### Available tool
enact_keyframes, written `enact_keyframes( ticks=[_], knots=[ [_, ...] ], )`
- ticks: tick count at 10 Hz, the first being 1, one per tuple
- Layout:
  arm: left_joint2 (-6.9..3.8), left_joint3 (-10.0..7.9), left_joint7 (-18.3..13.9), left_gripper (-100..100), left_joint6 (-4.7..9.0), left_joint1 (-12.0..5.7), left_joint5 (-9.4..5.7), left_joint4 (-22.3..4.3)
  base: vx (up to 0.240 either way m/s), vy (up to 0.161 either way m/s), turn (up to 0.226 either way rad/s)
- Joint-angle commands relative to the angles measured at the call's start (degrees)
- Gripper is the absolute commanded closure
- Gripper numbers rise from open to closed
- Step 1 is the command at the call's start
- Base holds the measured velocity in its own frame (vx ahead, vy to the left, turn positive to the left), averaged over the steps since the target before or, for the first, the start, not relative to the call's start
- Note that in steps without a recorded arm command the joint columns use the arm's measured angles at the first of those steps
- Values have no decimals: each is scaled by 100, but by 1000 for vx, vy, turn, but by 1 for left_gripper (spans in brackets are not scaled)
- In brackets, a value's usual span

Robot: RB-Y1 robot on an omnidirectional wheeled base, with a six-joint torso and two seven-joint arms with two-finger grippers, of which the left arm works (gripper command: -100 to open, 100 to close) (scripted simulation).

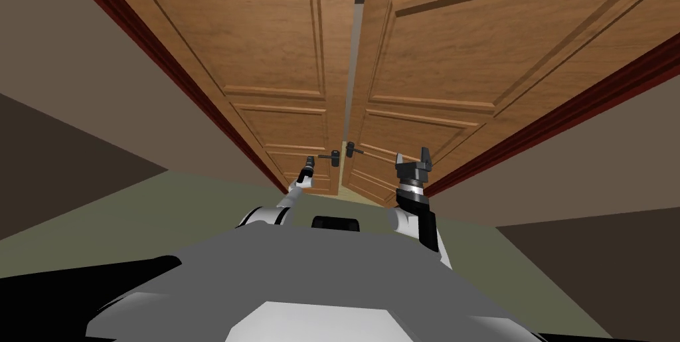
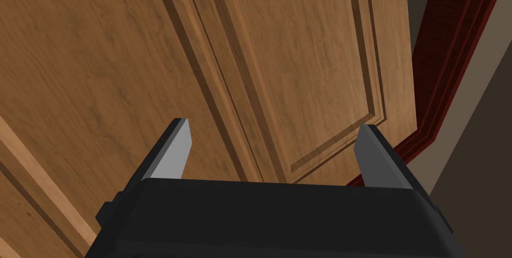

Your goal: Push the door open

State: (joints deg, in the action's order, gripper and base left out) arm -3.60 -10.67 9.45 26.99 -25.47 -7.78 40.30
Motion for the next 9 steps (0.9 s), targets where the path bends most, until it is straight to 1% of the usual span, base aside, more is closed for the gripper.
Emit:
enact_keyframes(
  ticks=[1,4,7,8,9],
  knots=[
    [41,44,-26,-100,-4,-52,4,-66,-183,-98,-22],
    [194,140,-61,-100,-91,-109,16,-66,-188,-148,-36],
    [369,214,-88,-100,-159,-153,26,-66,-189,-86,-20],
    [338,204,-83,-100,-103,-138,26,-100,-83,-21,-7],
    [221,196,-81,-100,-96,-133,24,-101,90,6,-29]
  ],
)
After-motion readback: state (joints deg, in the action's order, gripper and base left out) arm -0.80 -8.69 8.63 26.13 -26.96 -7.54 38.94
